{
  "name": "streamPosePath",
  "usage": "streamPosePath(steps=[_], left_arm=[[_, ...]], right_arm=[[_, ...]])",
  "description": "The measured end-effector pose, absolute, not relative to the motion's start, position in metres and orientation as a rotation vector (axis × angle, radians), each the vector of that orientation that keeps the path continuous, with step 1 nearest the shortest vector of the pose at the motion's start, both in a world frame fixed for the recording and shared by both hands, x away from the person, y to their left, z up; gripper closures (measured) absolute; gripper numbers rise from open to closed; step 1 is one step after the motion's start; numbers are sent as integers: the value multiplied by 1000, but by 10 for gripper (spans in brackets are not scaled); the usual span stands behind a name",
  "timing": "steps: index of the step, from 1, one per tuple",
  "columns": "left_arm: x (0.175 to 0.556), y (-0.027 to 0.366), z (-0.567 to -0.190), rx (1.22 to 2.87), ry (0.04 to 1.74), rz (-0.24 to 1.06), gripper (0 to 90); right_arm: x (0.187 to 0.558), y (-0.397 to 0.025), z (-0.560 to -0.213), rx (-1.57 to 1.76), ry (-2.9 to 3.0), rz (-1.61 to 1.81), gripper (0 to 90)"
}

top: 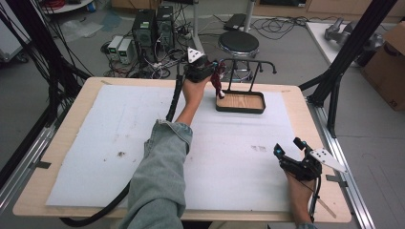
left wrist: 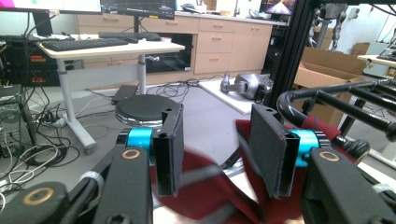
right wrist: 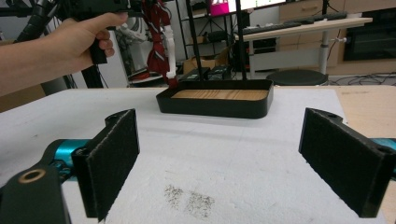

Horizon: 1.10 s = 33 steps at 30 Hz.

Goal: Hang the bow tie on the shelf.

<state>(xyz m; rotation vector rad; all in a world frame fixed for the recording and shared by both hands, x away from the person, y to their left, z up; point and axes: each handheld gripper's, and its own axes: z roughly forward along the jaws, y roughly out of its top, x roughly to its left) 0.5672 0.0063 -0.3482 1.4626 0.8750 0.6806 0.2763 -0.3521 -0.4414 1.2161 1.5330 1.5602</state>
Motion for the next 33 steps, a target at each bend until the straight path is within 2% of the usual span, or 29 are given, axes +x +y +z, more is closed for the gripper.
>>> streamPosePath(steps=[13, 33], left_arm=[[549, 30, -325, 1506, 807, 691, 495], [500, 98, -287, 1525, 789, 709, 373]], right_arm=[[276, -352, -441, 1210, 1535, 1549, 113], [276, -352, -441, 1209, 1528, 1545, 113]])
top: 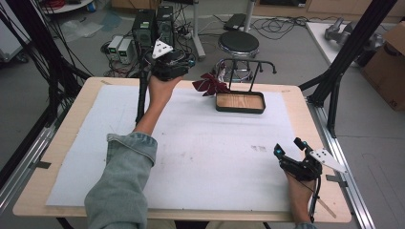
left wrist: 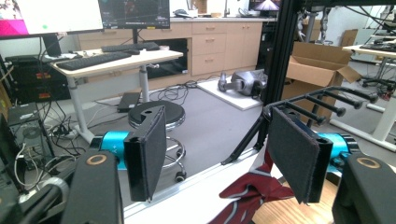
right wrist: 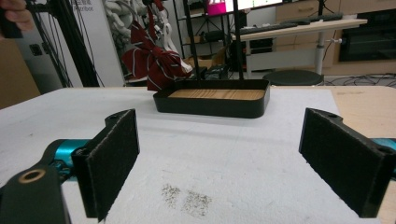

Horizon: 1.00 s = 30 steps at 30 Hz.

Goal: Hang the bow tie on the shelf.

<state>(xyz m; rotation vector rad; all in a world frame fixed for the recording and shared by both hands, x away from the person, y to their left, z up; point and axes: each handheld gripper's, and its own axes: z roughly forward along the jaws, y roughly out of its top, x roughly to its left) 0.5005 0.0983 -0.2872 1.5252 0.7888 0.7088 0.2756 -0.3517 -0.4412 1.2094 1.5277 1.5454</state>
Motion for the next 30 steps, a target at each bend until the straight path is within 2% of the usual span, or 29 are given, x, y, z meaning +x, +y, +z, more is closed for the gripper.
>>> streamPosePath(steps=[16, 30], left_arm=[[439, 160, -279, 1527, 763, 745, 214], [376, 222, -298, 1465, 819, 797, 183]], right_arm=[[276, -351, -441, 1206, 1528, 1534, 113], [276, -352, -441, 1218, 1519, 1525, 113]])
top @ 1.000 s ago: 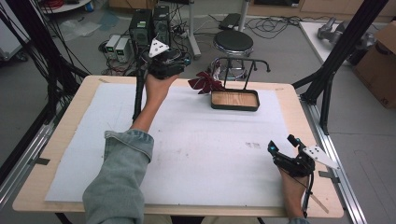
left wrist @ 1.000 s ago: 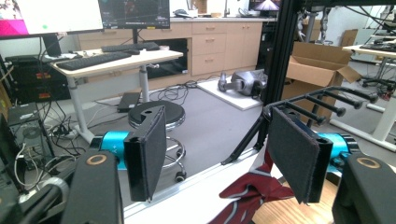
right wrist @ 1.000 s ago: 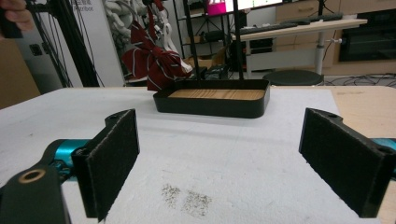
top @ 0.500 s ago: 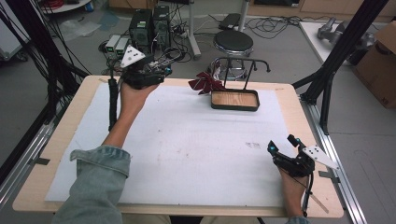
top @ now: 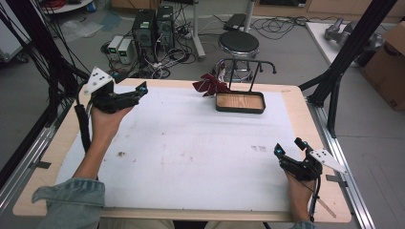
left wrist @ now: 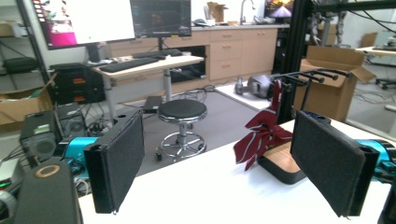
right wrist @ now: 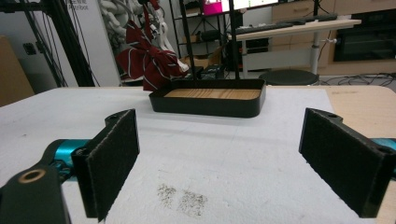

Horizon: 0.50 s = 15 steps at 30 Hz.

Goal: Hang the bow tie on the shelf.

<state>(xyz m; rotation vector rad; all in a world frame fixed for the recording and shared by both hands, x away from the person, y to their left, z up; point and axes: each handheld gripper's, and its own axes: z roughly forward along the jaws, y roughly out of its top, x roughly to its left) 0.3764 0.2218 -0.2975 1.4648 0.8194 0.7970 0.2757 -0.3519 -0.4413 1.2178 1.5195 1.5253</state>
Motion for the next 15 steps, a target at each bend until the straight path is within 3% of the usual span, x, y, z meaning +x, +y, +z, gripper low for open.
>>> streamPosePath(steps=[15], left_arm=[[327, 260, -346, 1475, 916, 839, 178]], right_arm=[[276, -353, -442, 1230, 1514, 1519, 113]])
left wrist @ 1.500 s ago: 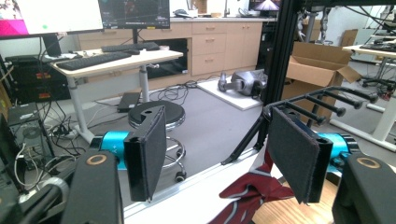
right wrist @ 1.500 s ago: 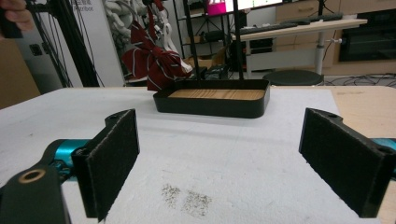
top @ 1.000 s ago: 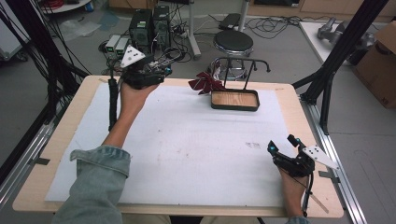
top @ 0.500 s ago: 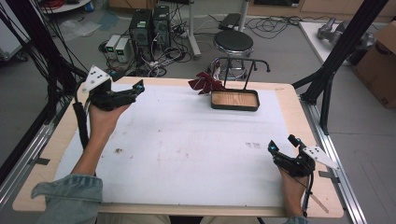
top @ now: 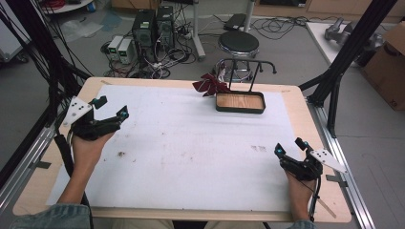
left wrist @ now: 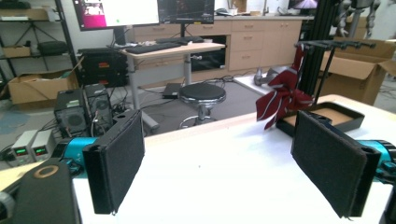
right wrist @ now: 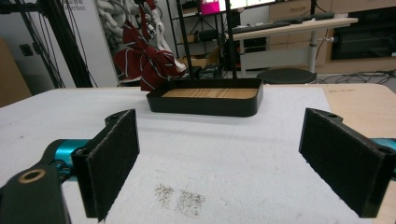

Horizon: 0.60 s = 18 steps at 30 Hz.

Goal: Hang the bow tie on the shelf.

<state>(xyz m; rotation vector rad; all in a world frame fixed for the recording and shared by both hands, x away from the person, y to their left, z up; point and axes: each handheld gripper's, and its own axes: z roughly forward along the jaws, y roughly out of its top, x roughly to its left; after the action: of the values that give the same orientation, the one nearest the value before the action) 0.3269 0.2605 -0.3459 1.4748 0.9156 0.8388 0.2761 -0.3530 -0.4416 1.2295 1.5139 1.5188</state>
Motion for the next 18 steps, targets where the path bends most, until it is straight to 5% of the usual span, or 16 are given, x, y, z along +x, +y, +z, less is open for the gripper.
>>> streamPosePath(steps=[18], left_arm=[[290, 272, -415, 1553, 1069, 817, 154]], right_arm=[[276, -352, -442, 1218, 1519, 1516, 113]])
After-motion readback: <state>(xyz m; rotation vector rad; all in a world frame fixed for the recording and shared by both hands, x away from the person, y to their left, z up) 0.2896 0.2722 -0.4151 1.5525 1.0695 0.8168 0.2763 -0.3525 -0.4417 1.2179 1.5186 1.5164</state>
